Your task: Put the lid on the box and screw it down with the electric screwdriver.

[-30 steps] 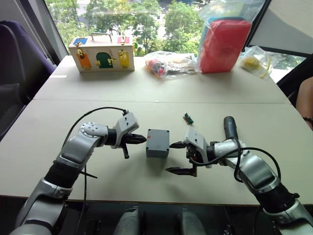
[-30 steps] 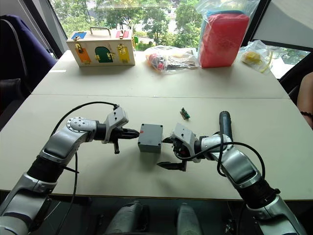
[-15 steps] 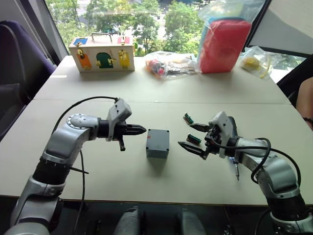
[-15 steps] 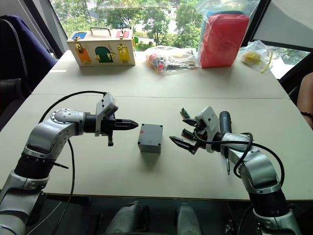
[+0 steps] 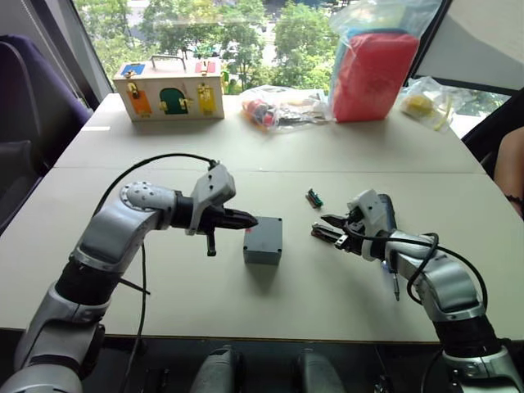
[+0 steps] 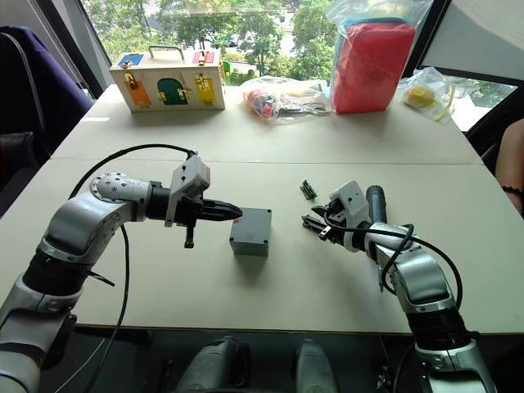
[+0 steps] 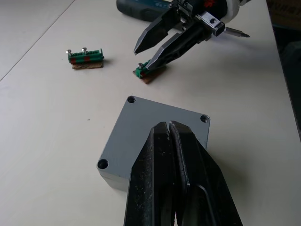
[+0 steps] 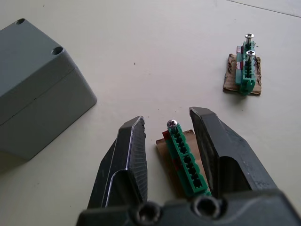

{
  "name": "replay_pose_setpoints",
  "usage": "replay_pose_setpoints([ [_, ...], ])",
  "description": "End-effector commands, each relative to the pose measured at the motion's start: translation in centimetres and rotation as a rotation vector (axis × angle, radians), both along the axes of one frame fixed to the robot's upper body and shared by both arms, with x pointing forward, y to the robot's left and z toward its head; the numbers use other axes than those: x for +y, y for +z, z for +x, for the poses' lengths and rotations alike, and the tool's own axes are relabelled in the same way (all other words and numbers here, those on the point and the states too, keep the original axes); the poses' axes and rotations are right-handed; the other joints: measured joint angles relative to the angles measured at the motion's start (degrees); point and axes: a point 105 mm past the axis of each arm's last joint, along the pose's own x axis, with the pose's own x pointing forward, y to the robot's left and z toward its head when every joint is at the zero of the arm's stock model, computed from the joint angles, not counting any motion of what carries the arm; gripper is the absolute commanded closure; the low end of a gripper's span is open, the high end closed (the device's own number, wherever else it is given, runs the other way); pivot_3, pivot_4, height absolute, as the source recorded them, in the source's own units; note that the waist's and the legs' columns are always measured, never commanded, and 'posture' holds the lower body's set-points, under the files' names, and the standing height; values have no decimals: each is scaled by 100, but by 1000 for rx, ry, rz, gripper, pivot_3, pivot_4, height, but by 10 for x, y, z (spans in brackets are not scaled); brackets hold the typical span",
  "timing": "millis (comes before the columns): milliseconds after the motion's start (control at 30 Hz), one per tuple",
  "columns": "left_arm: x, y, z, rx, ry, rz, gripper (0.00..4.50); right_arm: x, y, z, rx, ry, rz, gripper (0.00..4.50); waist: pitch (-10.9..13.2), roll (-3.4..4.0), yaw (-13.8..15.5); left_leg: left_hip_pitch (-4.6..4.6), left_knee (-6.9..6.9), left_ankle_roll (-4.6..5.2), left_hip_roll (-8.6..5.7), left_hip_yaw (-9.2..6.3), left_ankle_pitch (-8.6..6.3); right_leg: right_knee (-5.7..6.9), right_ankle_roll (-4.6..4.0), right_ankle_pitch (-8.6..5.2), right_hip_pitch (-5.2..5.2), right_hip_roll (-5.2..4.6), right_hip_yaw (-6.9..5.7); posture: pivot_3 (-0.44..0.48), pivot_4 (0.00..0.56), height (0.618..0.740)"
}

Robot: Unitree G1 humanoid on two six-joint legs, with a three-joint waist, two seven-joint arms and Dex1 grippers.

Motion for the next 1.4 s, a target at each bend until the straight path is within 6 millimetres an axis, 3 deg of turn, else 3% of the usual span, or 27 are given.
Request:
replay_pose_setpoints([
  [33, 0, 7, 0, -55, -8, 14, 4500, 2, 8, 4, -42, 4, -5, 2947, 0, 0, 0, 0, 0, 0, 0, 0, 0, 0, 0, 0, 0, 0, 0, 0, 150, 740],
  [467, 3, -4, 3, -45, 10, 20, 4500, 4, 5, 10, -50, 0, -1, 2947, 0, 0, -6, 0, 0, 0, 0, 0, 0, 0, 0, 0, 0, 3, 1, 0, 150, 740],
  [633, 3, -3, 4, -46, 13, 11, 4500, 4, 3, 10, -55, 3, -18, 4362, 0, 0, -5, 0, 0, 0, 0, 0, 0, 1, 0, 0, 0, 3, 1, 0, 150, 740],
  [967, 4, -2, 5, -49, 19, 3, 4500, 3, 0, 8, -55, 10, -38, 4362, 0, 0, -6, 0, 0, 0, 0, 0, 0, 1, 0, 0, 0, 4, 1, 0, 150, 740],
  [1400, 4, -2, 6, -39, 28, -12, 4500, 5, 34, 8, -125, 9, 2, 4362, 0, 0, -3, 0, 0, 0, 1, 0, 0, 2, 0, 0, 0, 4, 2, 0, 150, 740],
])
